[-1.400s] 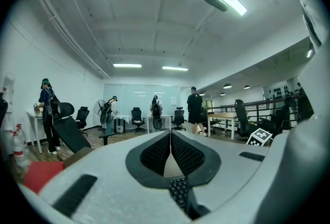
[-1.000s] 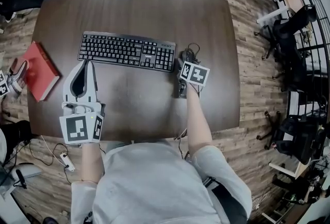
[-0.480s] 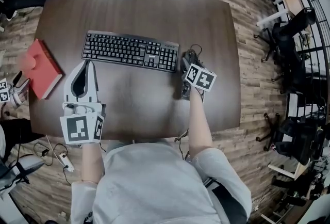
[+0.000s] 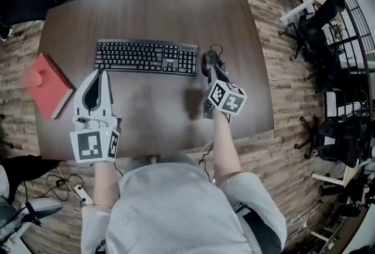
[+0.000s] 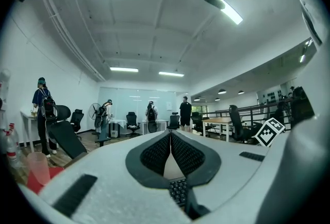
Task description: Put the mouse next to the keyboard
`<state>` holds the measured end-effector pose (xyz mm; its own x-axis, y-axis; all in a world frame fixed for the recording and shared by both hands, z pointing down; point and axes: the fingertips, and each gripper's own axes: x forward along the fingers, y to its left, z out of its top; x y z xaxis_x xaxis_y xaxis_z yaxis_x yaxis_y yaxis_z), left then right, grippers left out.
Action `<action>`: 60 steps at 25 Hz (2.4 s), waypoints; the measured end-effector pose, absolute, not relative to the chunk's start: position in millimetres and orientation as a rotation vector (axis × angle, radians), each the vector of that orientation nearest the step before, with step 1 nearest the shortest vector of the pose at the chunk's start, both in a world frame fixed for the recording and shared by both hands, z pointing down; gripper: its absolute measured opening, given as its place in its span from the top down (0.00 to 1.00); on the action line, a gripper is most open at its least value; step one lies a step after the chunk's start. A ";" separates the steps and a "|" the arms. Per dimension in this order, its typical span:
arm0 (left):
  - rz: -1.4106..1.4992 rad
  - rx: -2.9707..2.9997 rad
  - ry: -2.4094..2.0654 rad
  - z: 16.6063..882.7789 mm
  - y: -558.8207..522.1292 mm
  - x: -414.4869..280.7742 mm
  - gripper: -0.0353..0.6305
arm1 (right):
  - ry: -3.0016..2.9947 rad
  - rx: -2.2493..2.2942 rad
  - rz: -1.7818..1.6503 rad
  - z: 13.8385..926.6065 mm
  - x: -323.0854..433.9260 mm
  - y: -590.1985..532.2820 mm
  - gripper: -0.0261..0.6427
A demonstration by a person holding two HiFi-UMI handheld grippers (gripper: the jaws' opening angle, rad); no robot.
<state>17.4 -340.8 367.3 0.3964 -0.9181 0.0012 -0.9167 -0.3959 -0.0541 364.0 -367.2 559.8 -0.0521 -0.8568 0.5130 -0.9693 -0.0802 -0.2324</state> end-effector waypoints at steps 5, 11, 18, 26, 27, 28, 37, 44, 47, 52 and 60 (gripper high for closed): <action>-0.023 -2.624 1.632 360.7 -327.2 15.1 0.93 | -2.042 2.025 0.687 528.7 344.8 -334.9 0.93; 0.001 -2.672 1.533 353.8 -309.6 14.5 0.93 | -2.100 2.070 0.543 490.6 323.2 -296.0 0.93; 0.025 -2.713 1.445 345.7 -288.5 8.7 0.93 | -2.129 2.096 0.423 459.8 295.7 -256.3 0.93; 0.028 -2.749 1.350 339.7 -265.6 3.4 0.93 | -2.142 2.150 0.302 425.5 272.8 -214.5 0.93; 0.025 -2.751 1.338 338.5 -263.3 3.1 0.93 | -2.142 2.164 0.291 420.7 271.1 -209.8 0.93; 0.020 -2.753 1.326 337.1 -260.9 2.9 0.93 | -2.141 2.177 0.281 415.8 269.6 -205.2 0.93; 0.047 -2.751 1.297 324.8 -241.9 -10.3 0.93 | -2.129 2.234 0.176 386.0 250.6 -172.7 0.93; 0.070 -2.748 1.315 317.2 -230.3 -25.6 0.93 | -2.113 2.230 0.067 366.7 230.0 -151.1 0.93; 0.078 -2.748 1.303 316.1 -223.0 -27.8 0.93 | -2.108 2.234 0.032 363.4 224.4 -141.9 0.93; 0.077 -2.747 1.292 313.5 -215.4 -29.6 0.93 | -2.107 2.246 -0.011 355.1 218.0 -131.5 0.93; 0.096 -2.744 1.295 310.7 -209.4 -31.6 0.93 | -2.111 2.258 -0.053 346.7 210.6 -125.3 0.93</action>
<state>-31.6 -209.4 310.7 0.6351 -0.7657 -0.1021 -0.7724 -0.6315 -0.0683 210.6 -125.3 346.7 0.0672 -0.9977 0.0089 -0.9960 -0.0665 0.0602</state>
